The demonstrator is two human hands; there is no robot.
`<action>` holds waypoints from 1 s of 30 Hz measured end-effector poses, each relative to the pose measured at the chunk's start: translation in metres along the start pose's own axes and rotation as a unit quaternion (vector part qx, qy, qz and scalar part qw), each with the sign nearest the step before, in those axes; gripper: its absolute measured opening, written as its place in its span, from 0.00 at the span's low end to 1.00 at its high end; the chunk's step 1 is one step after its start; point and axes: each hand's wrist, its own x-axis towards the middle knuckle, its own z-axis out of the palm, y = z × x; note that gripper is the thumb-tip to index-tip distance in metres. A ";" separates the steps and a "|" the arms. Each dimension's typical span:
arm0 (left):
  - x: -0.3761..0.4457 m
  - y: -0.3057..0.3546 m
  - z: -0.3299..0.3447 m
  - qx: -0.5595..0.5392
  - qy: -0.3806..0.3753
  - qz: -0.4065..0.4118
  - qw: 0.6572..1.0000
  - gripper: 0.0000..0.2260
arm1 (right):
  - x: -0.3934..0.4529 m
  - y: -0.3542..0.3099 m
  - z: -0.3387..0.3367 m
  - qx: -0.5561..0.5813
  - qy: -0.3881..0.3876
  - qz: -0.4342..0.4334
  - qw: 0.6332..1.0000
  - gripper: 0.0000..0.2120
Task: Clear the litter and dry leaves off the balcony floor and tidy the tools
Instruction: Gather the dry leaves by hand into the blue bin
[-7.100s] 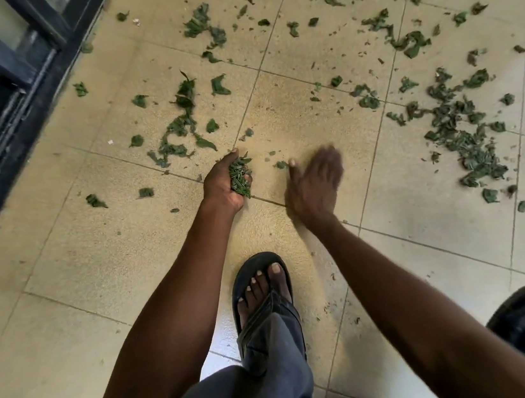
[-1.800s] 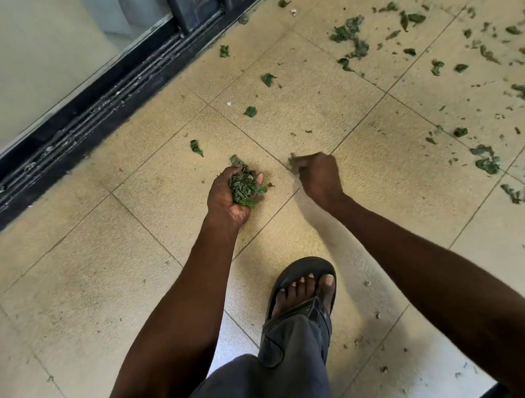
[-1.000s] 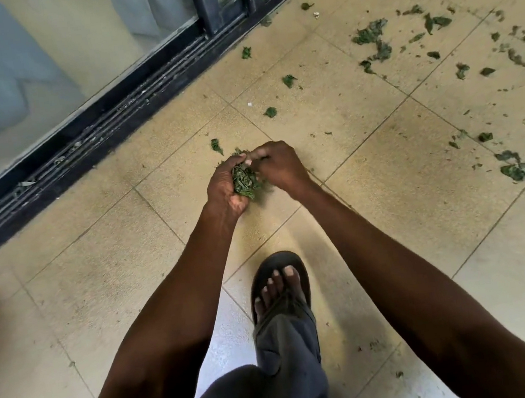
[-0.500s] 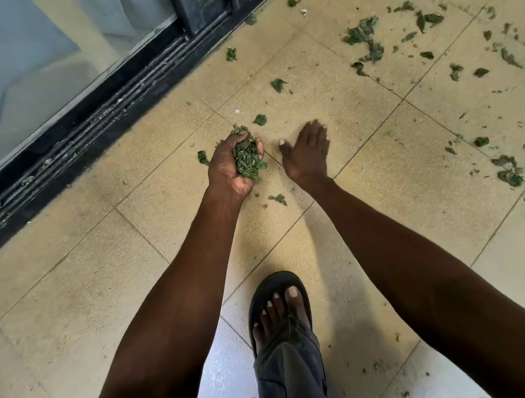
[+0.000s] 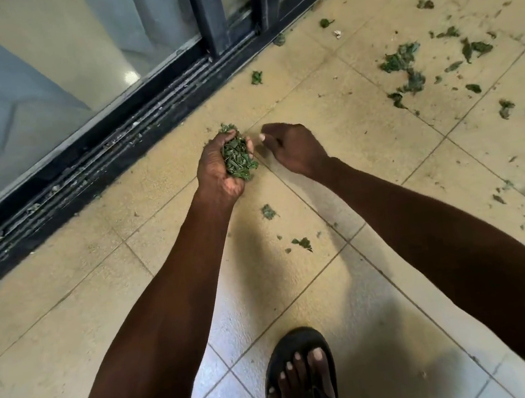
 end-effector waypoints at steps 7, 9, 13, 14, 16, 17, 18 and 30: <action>0.017 0.010 -0.009 0.056 -0.008 -0.013 0.998 0.03 | 0.110 -0.010 -0.026 -0.131 -0.089 0.004 0.987 0.29; 0.016 0.015 -0.015 0.068 0.001 -0.016 0.998 0.06 | 0.124 -0.012 -0.030 -0.163 -0.147 -0.004 0.975 0.29; 0.009 0.023 -0.030 -0.003 0.025 0.001 1.000 0.02 | 0.095 -0.009 -0.029 -0.140 -0.142 -0.044 0.979 0.22; 0.006 0.025 -0.034 -0.010 0.028 0.005 1.000 0.02 | 0.081 -0.003 -0.026 -0.126 -0.124 -0.046 0.983 0.22; -0.002 0.027 -0.042 -0.040 0.036 0.021 0.998 0.02 | 0.050 0.007 -0.017 -0.113 -0.090 -0.035 0.989 0.25; -0.006 0.028 -0.044 -0.064 0.043 0.031 0.997 0.03 | 0.035 0.012 -0.012 -0.100 -0.073 -0.018 0.992 0.28; -0.010 0.029 -0.047 -0.083 0.048 0.041 0.995 0.03 | 0.020 0.012 -0.006 -0.082 -0.058 0.005 0.995 0.32; -0.067 0.033 -0.094 -0.120 0.072 0.087 0.986 0.02 | -0.041 -0.084 0.068 -0.084 -0.068 -0.038 0.993 0.28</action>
